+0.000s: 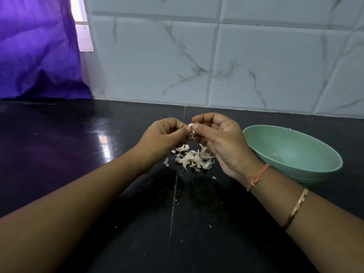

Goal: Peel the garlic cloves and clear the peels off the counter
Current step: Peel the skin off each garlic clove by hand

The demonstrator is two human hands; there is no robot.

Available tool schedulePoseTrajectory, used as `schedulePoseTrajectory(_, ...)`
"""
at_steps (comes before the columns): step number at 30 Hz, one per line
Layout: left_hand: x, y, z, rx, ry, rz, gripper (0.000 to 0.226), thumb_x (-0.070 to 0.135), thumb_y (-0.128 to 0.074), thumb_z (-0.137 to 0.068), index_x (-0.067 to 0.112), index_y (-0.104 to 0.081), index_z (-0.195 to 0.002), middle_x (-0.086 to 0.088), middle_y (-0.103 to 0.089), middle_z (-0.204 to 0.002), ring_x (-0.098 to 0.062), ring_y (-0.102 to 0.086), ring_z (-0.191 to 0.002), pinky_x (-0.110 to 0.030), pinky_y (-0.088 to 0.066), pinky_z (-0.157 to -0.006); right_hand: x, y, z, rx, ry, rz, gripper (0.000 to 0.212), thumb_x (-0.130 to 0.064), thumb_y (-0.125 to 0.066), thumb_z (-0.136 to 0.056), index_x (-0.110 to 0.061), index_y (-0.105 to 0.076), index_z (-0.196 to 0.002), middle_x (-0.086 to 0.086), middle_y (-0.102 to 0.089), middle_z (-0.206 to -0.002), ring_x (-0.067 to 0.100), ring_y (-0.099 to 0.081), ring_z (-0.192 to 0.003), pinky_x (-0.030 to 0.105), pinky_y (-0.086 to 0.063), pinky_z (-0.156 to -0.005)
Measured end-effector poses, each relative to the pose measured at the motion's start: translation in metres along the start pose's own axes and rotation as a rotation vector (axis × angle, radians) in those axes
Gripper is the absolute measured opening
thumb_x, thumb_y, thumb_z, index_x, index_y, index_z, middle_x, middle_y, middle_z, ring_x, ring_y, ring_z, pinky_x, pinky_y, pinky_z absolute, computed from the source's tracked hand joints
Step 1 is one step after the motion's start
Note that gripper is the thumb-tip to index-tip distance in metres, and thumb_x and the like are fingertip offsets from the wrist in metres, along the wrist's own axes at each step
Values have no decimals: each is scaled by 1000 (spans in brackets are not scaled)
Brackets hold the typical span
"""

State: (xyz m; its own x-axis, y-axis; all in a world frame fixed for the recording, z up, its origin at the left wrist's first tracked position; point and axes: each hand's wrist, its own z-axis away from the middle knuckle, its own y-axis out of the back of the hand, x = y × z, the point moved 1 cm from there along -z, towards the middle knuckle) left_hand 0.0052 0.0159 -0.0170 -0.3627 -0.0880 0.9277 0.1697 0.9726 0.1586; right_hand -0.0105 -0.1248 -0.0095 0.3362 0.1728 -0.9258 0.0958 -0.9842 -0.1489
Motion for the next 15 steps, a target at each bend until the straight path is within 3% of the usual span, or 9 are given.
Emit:
schedulePoseTrajectory(3, -1, 2, -2, 43, 10, -30, 15, 13, -60, -88, 7, -60, -73, -9, -60, -69, -9, -49, -56, -18, -42, -55, 0, 0, -1, 2, -3, -29, 15, 6, -62, -82, -6, -61, -91, 13, -65, -83, 17, -63, -76, 25, -56, -73)
schedulePoseTrajectory(8, -3, 9, -4, 125, 30, -150, 24, 14, -69, -80, 14, -56, -60, -2, -65, -63, -6, -53, -53, -20, -43, -55, -2, 2, 0, 17, 1, -38, 16, 7, -61, -83, -6, -61, -92, 11, -69, -88, 14, -63, -76, 21, -55, -70)
schedulePoseTrajectory(15, 0, 9, -2, 83, -38, -190, 22, 4, -70, -78, 25, -66, -77, 7, -61, -69, -7, -52, -62, -18, -45, -63, -3, 2, 1, 9, -13, -16, 16, 5, -60, -84, -8, -62, -94, 9, -71, -92, 14, -62, -79, 21, -51, -68)
